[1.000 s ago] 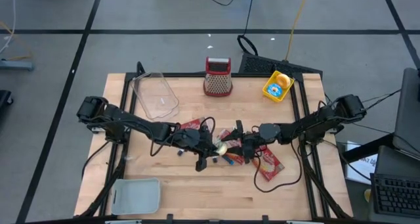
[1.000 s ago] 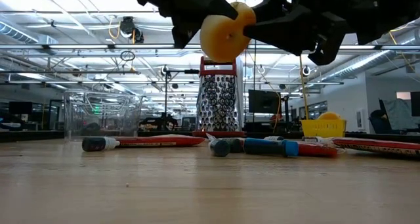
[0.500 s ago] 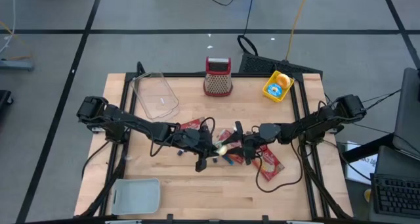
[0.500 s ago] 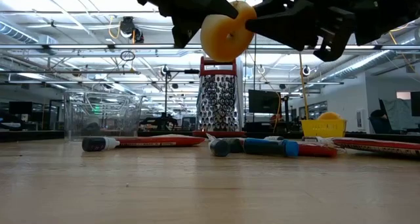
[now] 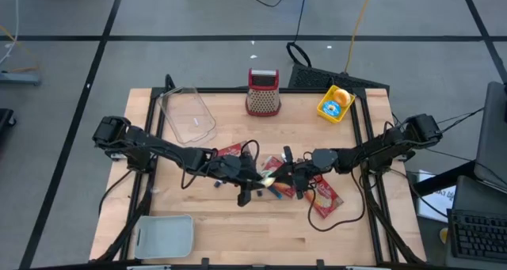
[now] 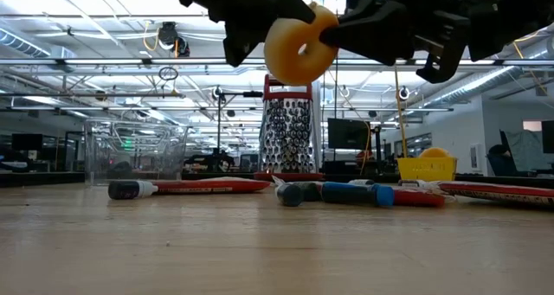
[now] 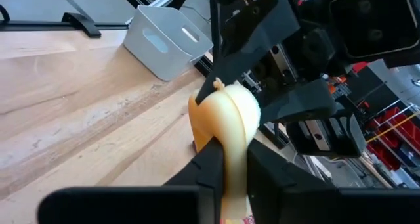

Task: Pick & Place Food Item
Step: Put the sky blue donut into the yellow bin

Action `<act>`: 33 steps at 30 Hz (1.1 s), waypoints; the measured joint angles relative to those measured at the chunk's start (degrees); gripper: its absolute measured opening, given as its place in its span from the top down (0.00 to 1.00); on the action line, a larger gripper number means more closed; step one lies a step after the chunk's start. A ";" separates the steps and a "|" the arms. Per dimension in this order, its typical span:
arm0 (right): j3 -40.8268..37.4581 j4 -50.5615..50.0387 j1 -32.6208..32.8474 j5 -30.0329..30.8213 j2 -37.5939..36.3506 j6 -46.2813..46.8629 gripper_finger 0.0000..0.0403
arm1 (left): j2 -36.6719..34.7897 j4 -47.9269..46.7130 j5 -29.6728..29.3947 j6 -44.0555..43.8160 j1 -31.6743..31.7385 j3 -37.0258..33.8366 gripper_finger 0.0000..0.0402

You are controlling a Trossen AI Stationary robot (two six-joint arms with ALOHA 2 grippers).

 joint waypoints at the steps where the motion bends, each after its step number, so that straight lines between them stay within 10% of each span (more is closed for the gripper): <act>1: 0.00 0.00 0.02 -0.01 -0.02 0.00 0.93 | 0.00 0.52 0.02 0.72 0.03 0.00 0.65; 12: -0.18 -0.70 0.07 -0.04 0.14 -0.38 0.96 | -9.34 -1.19 3.32 -0.08 2.44 0.07 0.39; 33: -0.04 -14.53 0.00 9.30 -12.55 -1.42 0.96 | -27.41 -3.26 -3.69 11.15 0.07 -11.09 0.35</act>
